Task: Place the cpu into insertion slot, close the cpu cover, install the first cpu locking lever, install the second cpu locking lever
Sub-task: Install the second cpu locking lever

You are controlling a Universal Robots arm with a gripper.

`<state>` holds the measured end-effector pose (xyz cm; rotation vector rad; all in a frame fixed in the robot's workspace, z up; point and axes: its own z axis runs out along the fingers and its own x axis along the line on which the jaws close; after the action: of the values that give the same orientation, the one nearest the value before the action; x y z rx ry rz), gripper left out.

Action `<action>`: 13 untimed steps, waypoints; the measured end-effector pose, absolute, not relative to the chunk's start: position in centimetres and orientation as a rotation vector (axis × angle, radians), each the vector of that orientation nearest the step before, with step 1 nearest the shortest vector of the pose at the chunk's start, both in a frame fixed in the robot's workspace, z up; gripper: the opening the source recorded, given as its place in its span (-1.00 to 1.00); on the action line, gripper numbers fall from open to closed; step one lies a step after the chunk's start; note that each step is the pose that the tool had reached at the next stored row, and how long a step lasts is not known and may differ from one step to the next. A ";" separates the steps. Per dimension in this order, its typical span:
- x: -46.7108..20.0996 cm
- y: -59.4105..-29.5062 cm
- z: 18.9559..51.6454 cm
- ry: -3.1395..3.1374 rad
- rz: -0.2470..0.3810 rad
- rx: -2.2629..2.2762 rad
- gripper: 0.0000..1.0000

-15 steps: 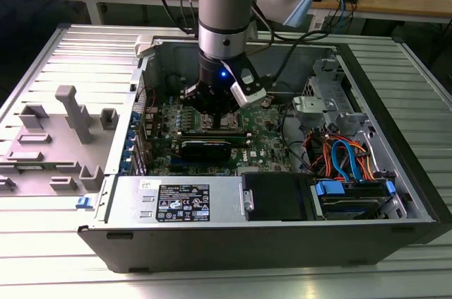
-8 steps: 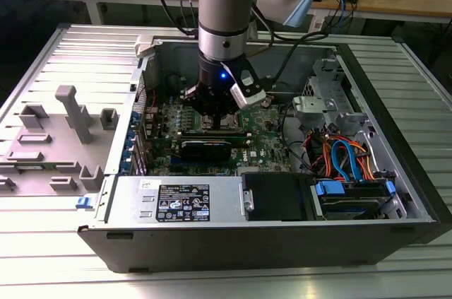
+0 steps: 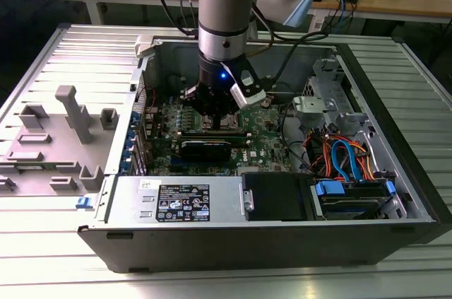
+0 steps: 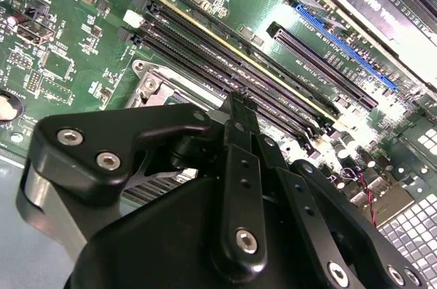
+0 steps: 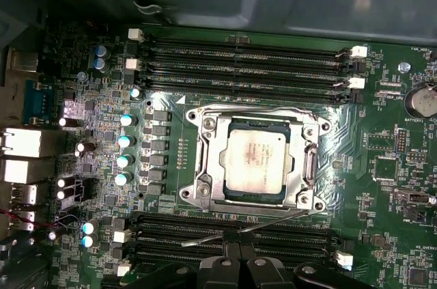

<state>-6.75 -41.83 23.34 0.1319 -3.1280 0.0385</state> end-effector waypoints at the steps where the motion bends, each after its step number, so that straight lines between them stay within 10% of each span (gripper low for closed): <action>1: -6.8 -41.8 23.3 -3.128 0.038 0.132 -0.79; 13: -8.3 -41.9 23.3 -3.129 0.019 0.134 -0.79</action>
<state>-8.31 -41.91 23.27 0.1339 -3.1286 0.0194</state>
